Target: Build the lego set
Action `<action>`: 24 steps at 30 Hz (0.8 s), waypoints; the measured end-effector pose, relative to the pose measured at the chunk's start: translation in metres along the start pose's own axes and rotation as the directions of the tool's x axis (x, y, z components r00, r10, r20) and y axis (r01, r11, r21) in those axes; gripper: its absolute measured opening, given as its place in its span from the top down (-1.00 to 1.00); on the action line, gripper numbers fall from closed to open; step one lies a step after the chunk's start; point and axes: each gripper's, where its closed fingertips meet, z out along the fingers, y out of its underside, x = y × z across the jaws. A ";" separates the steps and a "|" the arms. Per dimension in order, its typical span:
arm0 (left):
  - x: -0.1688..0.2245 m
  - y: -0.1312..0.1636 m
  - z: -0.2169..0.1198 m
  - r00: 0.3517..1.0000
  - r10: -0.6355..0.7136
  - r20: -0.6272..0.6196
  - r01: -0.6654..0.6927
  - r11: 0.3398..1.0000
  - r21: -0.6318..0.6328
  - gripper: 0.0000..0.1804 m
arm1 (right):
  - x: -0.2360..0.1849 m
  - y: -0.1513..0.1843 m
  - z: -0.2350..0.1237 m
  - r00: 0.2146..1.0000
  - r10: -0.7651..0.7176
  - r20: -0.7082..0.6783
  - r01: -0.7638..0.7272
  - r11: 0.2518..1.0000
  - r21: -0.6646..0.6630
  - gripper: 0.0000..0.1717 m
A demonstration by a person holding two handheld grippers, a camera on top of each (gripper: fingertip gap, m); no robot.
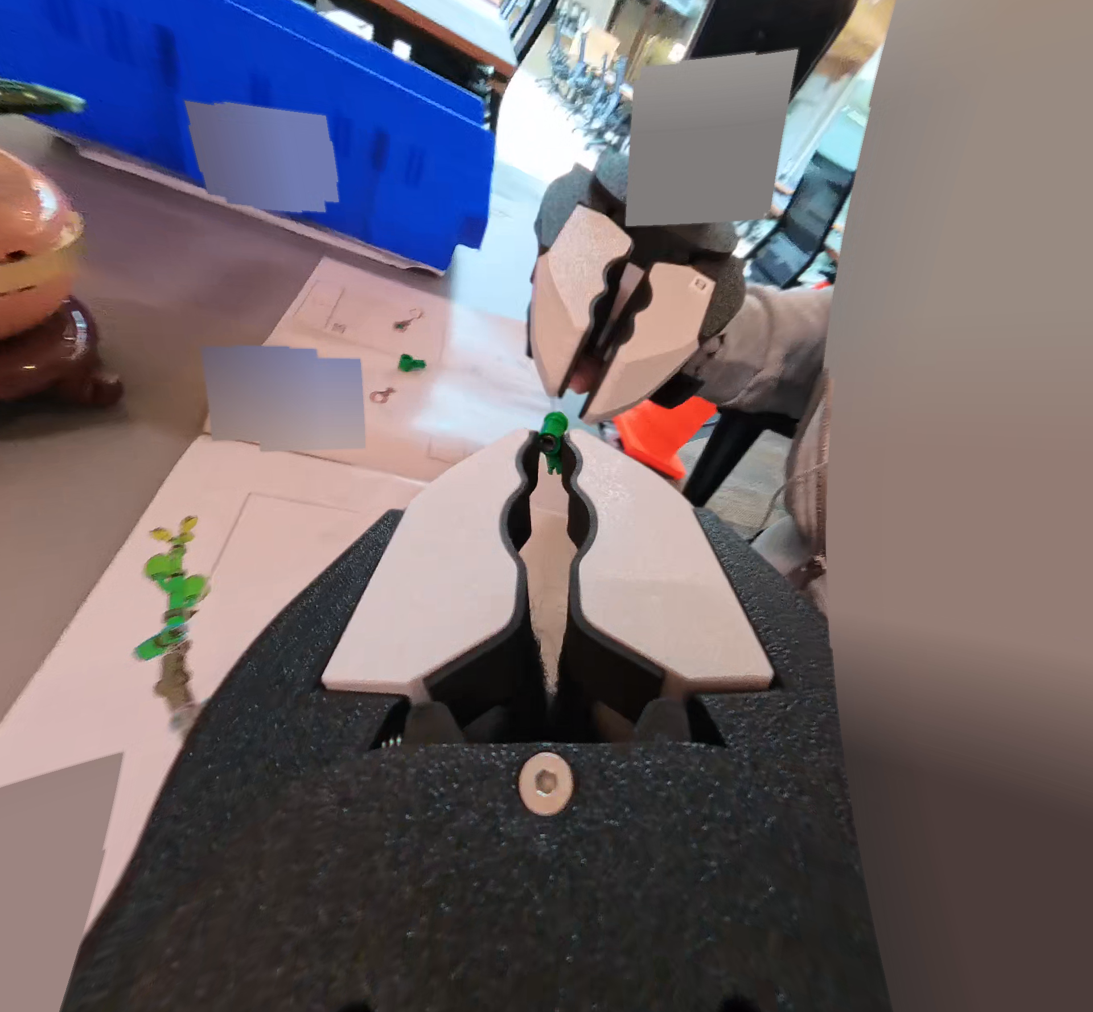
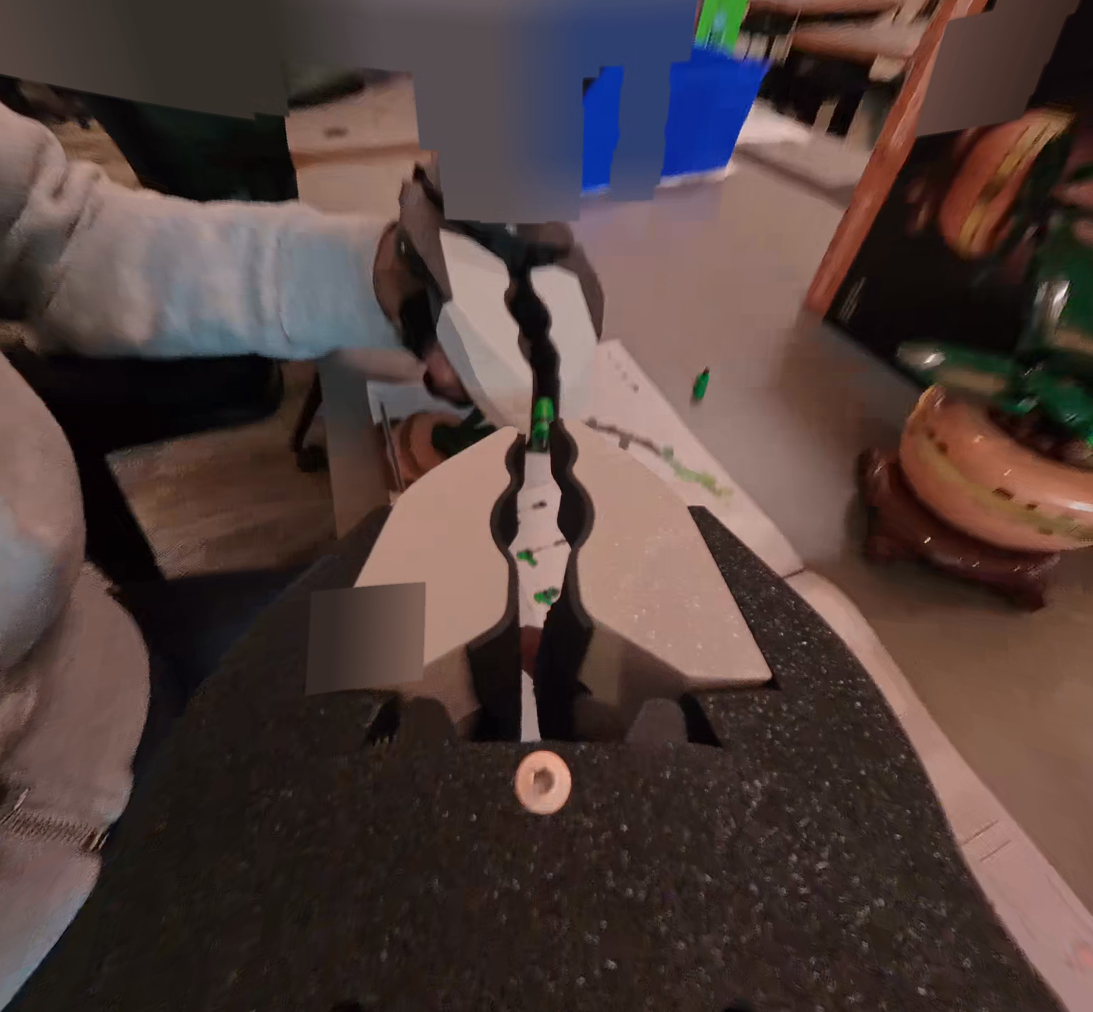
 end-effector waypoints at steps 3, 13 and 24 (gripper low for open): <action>0.006 0.003 0.006 0.999 -0.024 -0.041 0.024 1.000 0.008 0.93 | -0.001 0.000 0.000 0.998 -0.053 -0.023 0.053 0.999 -0.001 0.88; 0.013 -0.002 0.009 0.973 -0.155 -0.173 0.173 0.981 0.092 0.94 | -0.006 0.003 -0.009 0.998 -0.058 -0.001 0.058 0.997 0.049 0.93; 0.013 0.002 0.018 0.959 -0.209 -0.191 0.224 0.973 0.059 0.92 | -0.005 0.011 -0.012 0.994 -0.108 0.013 0.108 0.994 0.028 1.00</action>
